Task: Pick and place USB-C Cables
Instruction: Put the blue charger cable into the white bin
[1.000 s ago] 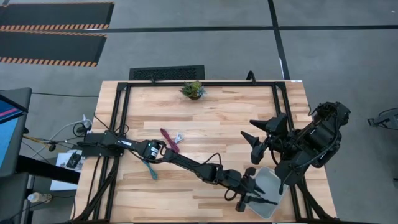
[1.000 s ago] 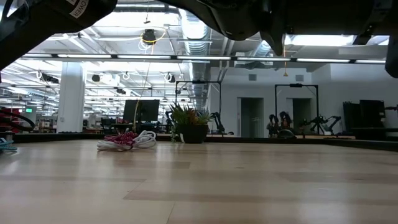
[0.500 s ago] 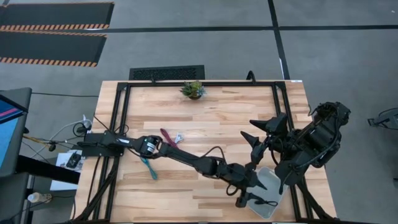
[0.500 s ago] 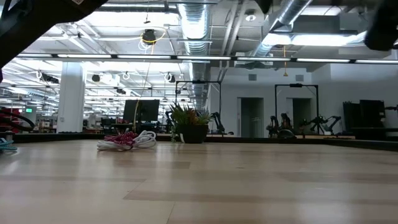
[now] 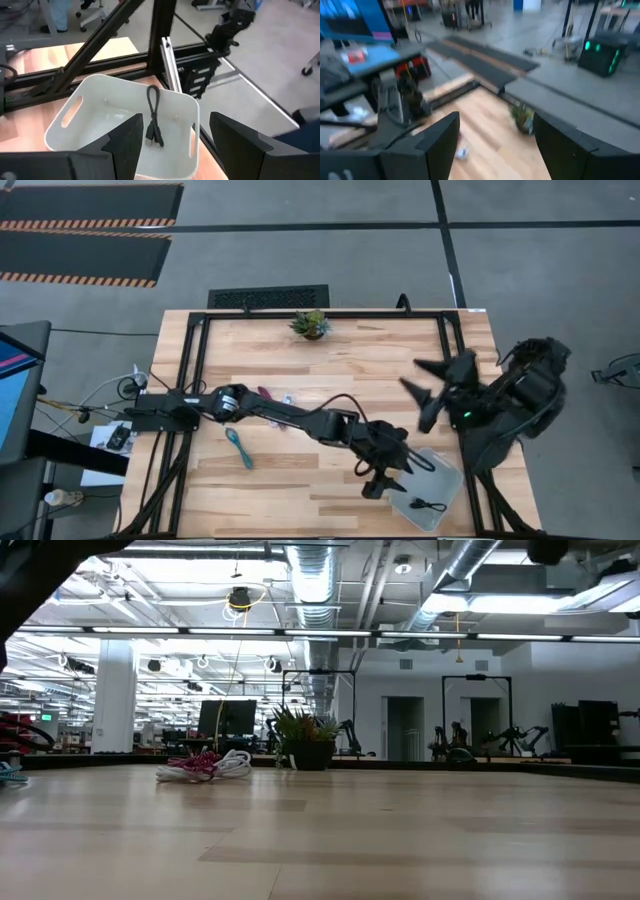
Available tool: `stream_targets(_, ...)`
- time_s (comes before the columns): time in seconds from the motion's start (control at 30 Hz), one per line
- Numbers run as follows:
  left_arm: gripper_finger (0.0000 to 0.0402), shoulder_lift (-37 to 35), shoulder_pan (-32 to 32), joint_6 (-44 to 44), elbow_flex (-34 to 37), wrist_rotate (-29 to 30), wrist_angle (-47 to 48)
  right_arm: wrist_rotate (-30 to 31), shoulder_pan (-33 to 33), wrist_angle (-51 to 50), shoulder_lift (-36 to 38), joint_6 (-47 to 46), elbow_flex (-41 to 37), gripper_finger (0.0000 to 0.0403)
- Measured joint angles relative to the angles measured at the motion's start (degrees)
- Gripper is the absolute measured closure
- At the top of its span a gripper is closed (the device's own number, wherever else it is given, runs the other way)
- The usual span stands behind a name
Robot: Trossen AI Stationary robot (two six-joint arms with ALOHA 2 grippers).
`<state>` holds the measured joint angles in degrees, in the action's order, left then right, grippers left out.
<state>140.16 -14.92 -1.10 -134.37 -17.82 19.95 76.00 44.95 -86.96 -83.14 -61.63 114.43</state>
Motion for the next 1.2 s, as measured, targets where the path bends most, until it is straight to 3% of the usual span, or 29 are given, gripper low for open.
stream_targets(0.13,0.0182,-2.98,-0.10,2.51,0.00,-0.48,4.55,5.12,3.37,-0.30,6.48,3.08,0.07,0.0124)
stream_targets(0.33,0.0182,-8.29,1.03,6.38,0.00,-0.46,11.50,5.46,7.85,-3.16,14.17,6.46,-3.61,0.0124)
stream_targets(0.47,0.0182,-13.26,3.07,7.74,0.00,0.17,16.22,5.13,11.03,-2.98,20.71,6.60,-13.66,0.0124)
stream_targets(0.63,0.0182,-20.14,5.50,8.45,5.17,1.35,19.14,4.90,12.58,-3.15,30.87,-2.83,-30.33,0.0124)
stream_targets(0.8,0.0182,-32.20,6.92,8.86,21.93,7.38,15.02,4.93,12.57,-3.03,42.05,-14.82,-45.86,0.0124)
stream_targets(1.0,0.0182,-52.09,8.68,0.42,53.18,14.95,-4.40,5.07,12.54,-0.37,50.90,-22.03,-59.25,0.0124)
stream_targets(1.2,0.0182,-73.57,7.04,-12.83,82.51,29.34,-21.89,5.66,12.54,6.46,54.13,-22.57,-65.64,0.0124)
